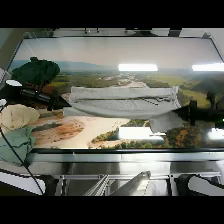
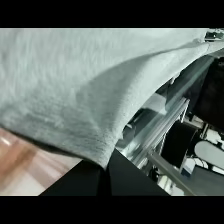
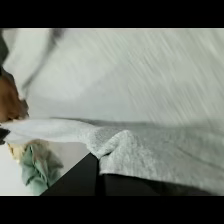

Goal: Fold the shirts.

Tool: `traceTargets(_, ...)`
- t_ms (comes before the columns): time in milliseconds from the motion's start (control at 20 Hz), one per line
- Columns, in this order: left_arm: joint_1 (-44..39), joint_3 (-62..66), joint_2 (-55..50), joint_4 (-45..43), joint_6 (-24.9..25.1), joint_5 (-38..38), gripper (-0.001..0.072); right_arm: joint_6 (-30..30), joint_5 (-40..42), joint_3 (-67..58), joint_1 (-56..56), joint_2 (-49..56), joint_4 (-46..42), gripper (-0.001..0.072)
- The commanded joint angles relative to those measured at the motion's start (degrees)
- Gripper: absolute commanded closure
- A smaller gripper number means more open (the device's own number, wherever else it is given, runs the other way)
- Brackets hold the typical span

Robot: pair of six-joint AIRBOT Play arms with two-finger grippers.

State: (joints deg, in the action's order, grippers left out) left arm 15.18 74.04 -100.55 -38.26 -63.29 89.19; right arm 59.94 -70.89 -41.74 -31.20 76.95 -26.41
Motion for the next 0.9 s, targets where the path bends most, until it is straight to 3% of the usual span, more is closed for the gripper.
traceTargets(0, -1.5, 11.5, -5.9, 1.8, -4.4, 0.0, 0.0687, 0.5, 5.0, -13.4, 5.7, 8.3, 4.4, 0.0692)
traceTargets(300, -1.9, 26.7, -20.0, 2.3, -9.7, -0.9, 0.0692, 0.5, 6.4, -30.4, 7.3, 29.3, 4.6, 0.0692)
traceTargets(500, -4.9, 36.1, -26.7, 2.3, -9.7, 0.0, 0.0686, -2.0, 6.3, -31.5, 7.4, 32.2, 3.6, 0.0680)
traceTargets(550, -5.2, 38.5, -27.6, 2.2, -9.7, 0.9, 0.0498, -4.1, 5.4, -31.6, 7.0, 31.8, 3.4, 0.0524)
traceTargets(600, -5.2, 40.7, -28.0, 2.2, -9.7, 2.1, 0.0298, -6.1, 3.7, -32.0, 6.0, 30.8, 3.1, 0.0316)
traceTargets(650, -4.8, 42.9, -28.0, 1.6, -9.9, 3.6, 0.0044, -7.3, 1.8, -33.2, 4.6, 29.9, 1.9, 0.0269)
traceTargets(700, -4.1, 44.8, -27.9, 0.7, -11.6, 4.9, -0.0001, -7.2, 0.9, -35.1, 2.9, 28.7, -1.8, 0.0263)
traceTargets(750, -2.9, 45.9, -27.4, -1.1, -14.0, 6.1, -0.0001, -6.1, 1.3, -36.8, 1.3, 27.8, -6.7, 0.0098)
traceTargets(800, -1.6, 45.3, -26.2, -2.4, -16.0, 6.4, -0.0001, -2.8, 1.9, -38.1, -0.2, 27.2, -12.3, 0.0010)
traceTargets(850, -0.5, 43.1, -24.4, -2.1, -16.5, 6.2, 0.0000, 0.8, 1.9, -38.6, -1.2, 27.3, -16.7, 0.0010)
